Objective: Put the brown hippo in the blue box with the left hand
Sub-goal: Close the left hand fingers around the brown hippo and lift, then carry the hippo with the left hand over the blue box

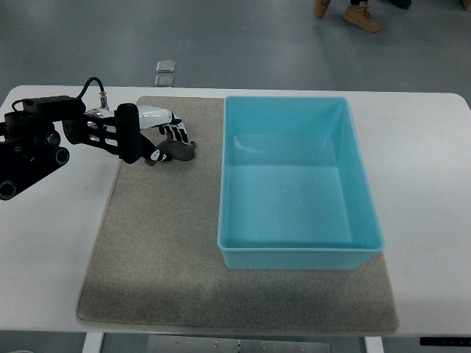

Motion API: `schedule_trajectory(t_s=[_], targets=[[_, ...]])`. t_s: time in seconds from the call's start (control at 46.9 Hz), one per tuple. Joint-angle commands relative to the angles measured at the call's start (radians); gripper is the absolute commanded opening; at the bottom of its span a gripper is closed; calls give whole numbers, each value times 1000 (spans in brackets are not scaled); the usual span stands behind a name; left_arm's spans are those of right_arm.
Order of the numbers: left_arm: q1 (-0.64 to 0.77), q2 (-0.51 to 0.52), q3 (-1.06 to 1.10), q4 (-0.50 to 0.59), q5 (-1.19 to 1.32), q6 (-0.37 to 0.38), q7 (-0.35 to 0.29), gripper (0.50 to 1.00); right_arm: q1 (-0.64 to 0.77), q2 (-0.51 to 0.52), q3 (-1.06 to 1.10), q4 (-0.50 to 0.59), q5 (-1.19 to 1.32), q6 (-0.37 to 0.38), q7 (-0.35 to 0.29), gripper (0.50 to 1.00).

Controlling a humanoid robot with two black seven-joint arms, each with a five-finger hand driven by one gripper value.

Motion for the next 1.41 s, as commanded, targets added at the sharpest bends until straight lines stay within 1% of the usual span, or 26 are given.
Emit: schedule_trajectory(t_s=[0.0,0.085,0.235,0.512,0.704,0.789,0.917,1.088,1.259,1.387], targets=[[0,0,0,-2,5,0,0,540,0,0,0,0,0,0,0,936],[-2,0,0,-2,7,0,0,533,0,0,0,0,1,0,0,936],[-12,0,0,-2,7,2,0,500,0,0,0,0,0,0,0,936],[-23,2,-3,-2,4,2,0,500,0,0,0,0,1,0,0,936],[-41,23,-9,-13,-5,0,-2,500,0,0,0,0,1,0,0,936],[-78,66,-12,-36,-12,-3,-5,500,0,0,0,0,1,0,0,936],[-150,120,-18,-88,-33,-8,-26,500,0,0,0,0,0,0,0,936],[-213,138,-21,-177,-73,-17,-28,500,0,0,0,0,0,0,0,936],[-241,114,-20,-275,-73,-17,-26,500,0,0,0,0,1,0,0,936],[-241,19,-17,-283,-73,-17,-18,500,0,0,0,0,0,0,0,936]])
